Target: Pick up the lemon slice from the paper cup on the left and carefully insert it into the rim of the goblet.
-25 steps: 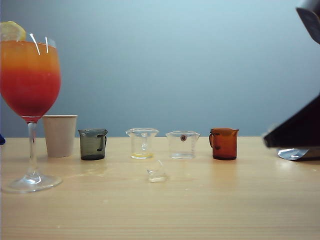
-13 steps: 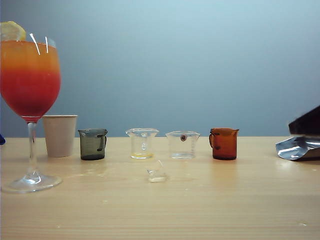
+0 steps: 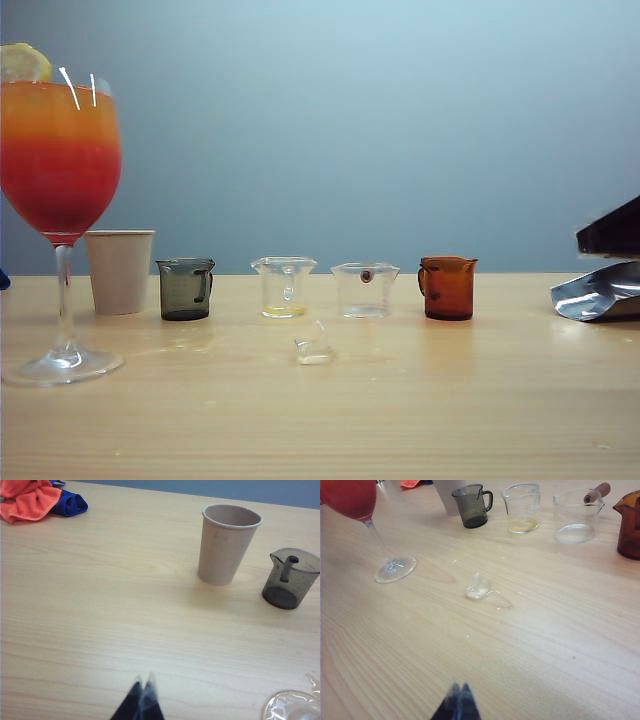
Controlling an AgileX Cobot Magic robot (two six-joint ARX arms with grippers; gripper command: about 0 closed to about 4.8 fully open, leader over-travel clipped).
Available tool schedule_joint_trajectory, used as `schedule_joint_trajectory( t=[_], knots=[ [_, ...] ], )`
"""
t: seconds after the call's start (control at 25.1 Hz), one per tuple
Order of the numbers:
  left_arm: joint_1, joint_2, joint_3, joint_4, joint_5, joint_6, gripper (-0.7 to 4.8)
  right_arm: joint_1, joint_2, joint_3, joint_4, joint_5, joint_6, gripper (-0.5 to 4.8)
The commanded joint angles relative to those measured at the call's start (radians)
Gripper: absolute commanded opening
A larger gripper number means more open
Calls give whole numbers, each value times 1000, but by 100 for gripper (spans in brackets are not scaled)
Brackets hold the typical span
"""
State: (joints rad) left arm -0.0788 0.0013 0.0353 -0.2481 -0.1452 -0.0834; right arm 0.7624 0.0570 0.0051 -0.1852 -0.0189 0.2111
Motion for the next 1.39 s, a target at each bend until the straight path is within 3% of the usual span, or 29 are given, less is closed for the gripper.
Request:
schedule_joint_trajectory(
  t=[0.04,0.16,0.48,0.72,0.84,1.0,1.23,1.39],
  knots=[
    [18,0,-26,79,16,-3,-4,-43,-23,-3,7,-19,-2,-5],
    [64,0,-27,77,18,-3,-4,-202,-33,-4,9,-27,-2,-5],
    [146,0,-26,77,14,-3,-4,-515,-56,-4,19,-25,-2,-5],
    [145,16,-26,68,27,-3,-4,-650,-56,-4,18,-25,-2,-5],
    [145,12,-26,82,126,-3,-4,-727,-56,-4,17,-28,-2,-5],
    [145,10,-26,92,218,-3,-4,-792,-56,-4,17,-21,-2,-5],
    [145,10,-26,88,213,-3,-4,-797,-56,-4,50,-70,-19,-5],
    [145,10,-26,88,213,-3,-4,-798,-56,-4,132,-42,-64,-5]
  ],
)
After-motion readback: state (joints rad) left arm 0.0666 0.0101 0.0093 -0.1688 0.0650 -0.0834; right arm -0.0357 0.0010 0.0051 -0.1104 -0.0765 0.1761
